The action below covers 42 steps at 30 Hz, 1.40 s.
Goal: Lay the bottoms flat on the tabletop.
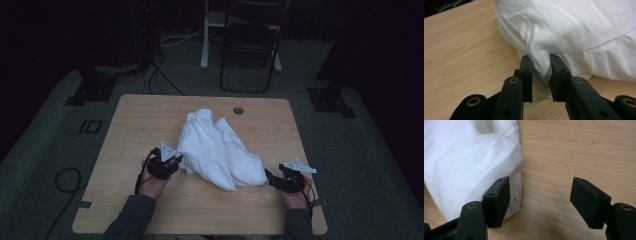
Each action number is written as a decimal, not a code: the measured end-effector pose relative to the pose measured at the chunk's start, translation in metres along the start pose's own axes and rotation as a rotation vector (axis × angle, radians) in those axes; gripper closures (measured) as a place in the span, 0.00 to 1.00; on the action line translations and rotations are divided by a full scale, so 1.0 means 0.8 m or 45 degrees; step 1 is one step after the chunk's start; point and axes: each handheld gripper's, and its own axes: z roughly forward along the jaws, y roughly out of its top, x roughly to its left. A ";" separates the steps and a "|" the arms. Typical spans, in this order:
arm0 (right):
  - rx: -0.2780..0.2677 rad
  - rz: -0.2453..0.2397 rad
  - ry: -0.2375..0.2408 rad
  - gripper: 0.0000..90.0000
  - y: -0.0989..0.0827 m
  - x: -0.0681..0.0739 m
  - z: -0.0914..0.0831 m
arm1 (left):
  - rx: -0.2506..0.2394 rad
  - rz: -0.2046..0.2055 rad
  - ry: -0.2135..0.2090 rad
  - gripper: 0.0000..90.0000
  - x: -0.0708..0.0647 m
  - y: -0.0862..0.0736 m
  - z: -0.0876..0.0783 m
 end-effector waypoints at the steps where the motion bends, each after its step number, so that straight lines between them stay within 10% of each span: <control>1: 0.000 0.000 0.000 0.36 0.000 0.000 0.000 | 0.000 0.000 0.000 0.83 0.000 0.000 0.000; 16: -0.024 0.002 -0.007 0.36 0.001 0.001 -0.004 | -0.084 -0.061 0.008 0.53 0.004 -0.009 -0.036; 26: -0.038 -0.009 -0.010 0.36 0.004 0.004 -0.008 | -0.121 0.103 -0.087 0.33 -0.050 0.020 -0.014; 30: -0.036 -0.008 -0.008 0.35 0.004 0.004 -0.009 | -0.083 0.156 -0.026 0.29 -0.066 0.025 0.006; 37: -0.036 -0.004 -0.009 0.36 0.003 0.002 -0.009 | -0.016 0.117 0.087 0.83 -0.039 0.020 0.012; 42: -0.035 -0.005 -0.011 0.36 0.003 0.003 -0.009 | -0.041 0.066 0.147 0.93 -0.013 0.014 -0.007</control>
